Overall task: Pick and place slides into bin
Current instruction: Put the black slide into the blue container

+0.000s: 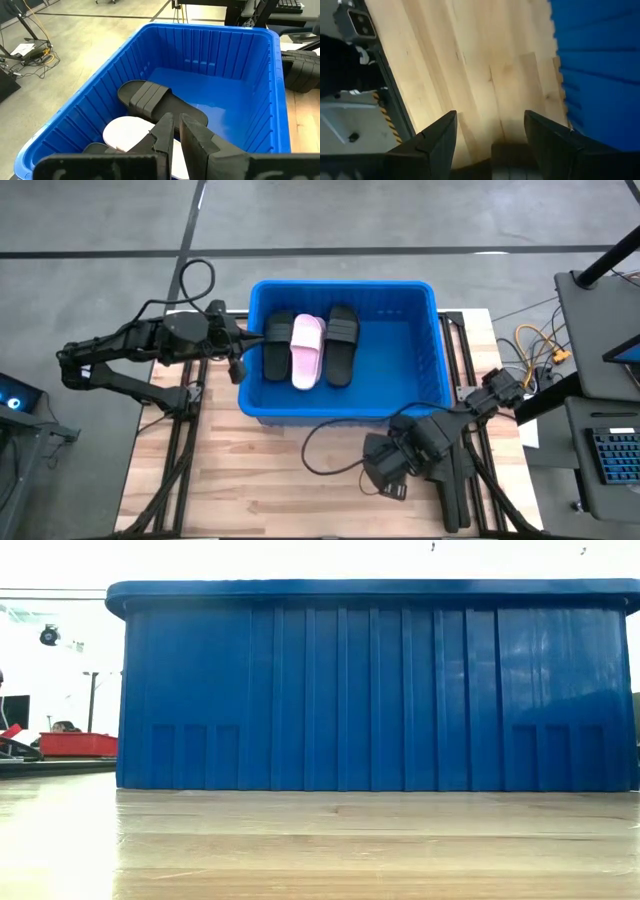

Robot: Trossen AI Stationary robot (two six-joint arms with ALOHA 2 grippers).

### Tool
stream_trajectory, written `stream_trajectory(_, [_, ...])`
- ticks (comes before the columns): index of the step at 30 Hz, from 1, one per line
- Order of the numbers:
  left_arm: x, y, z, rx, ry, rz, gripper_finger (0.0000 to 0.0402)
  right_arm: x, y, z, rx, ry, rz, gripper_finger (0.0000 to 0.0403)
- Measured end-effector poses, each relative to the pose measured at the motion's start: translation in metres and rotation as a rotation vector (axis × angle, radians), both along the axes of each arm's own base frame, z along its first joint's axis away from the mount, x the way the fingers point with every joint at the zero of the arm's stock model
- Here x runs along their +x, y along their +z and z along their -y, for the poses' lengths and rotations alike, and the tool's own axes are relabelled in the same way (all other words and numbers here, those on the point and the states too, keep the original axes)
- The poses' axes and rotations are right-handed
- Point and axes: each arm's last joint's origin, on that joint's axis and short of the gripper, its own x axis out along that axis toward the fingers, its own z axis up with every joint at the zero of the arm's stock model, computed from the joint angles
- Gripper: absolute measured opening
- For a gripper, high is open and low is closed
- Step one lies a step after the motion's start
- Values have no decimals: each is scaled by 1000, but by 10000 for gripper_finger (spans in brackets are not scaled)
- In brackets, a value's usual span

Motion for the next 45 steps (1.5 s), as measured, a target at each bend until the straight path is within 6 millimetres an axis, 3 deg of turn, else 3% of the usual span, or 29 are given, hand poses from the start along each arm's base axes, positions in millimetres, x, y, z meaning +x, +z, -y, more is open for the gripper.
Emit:
stream_trajectory(7, [2, -1, 0, 7, -3, -8, 17, -12, -14, -17, -10, 60, -57, 221])
stream_trajectory(16, [4, -2, 0, 6, -3, -15, 17, -41, -62, -40, 6, 244, -314, 221])
stream_trajectory(27, [6, -3, 0, 6, -3, -22, 17, -55, -107, -38, -72, 292, -427, 221])
stream_trajectory(45, [7, -3, 0, 5, -2, -25, 17, -66, -131, -41, -117, 555, -436, 221])
